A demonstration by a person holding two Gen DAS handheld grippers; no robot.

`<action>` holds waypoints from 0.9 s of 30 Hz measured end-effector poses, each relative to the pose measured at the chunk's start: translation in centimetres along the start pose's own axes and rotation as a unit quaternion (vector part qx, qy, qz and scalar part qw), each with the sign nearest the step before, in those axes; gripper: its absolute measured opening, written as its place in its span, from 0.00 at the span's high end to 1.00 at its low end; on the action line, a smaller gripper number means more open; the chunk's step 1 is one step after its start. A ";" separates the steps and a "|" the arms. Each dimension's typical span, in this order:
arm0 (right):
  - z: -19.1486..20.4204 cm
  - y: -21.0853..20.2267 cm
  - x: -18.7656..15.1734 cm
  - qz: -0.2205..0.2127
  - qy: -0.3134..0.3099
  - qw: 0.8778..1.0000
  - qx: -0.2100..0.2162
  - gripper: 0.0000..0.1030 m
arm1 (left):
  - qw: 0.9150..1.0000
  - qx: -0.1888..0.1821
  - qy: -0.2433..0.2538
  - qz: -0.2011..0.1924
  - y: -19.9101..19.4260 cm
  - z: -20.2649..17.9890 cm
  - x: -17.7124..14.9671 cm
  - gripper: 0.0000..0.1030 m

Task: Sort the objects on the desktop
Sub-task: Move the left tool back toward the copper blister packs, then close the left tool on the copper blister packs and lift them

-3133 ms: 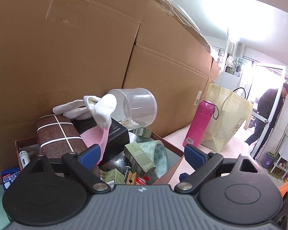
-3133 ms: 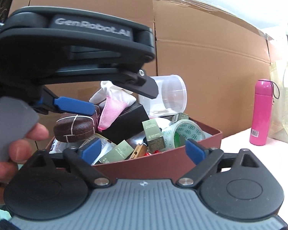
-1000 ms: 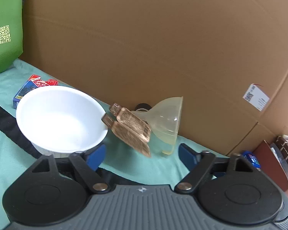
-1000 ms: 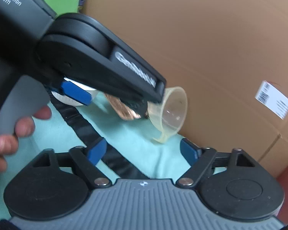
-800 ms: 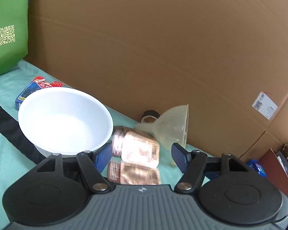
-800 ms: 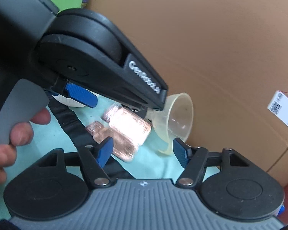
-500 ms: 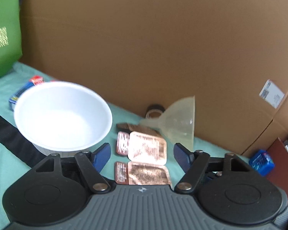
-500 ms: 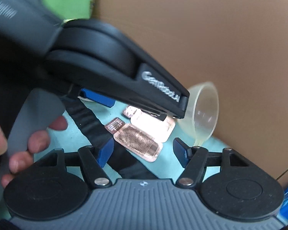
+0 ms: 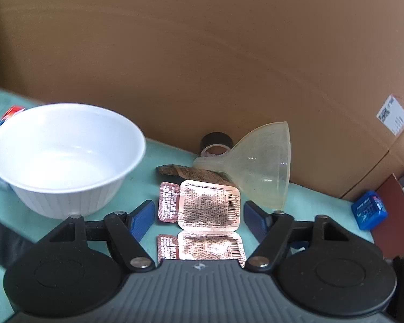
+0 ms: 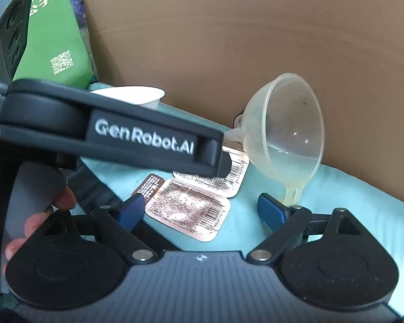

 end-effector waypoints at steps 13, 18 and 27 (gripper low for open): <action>0.6 -2.1 0.1 -0.016 -0.010 1.000 0.002 0.36 | 1.000 0.017 0.005 -0.004 -1.2 1.0 -1.1 0.86; 0.3 -4.1 -0.9 -0.019 -0.015 1.000 0.004 0.36 | 1.000 -0.006 0.011 -0.006 -1.0 0.1 -1.1 0.73; -0.1 -5.7 -1.4 -0.020 -0.012 1.000 0.010 0.36 | 0.996 -0.021 0.082 0.004 -0.5 -3.1 -1.8 0.60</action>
Point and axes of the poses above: each gripper's, at about its wrist camera, not at the fingertips, and y roughly the way its jaws point, z to its left, x to its top, the point moved 9 cm from there along y, roughly the way its jaws point, and after that the axes turned 3 degrees about -z, right-handed, at the moved point
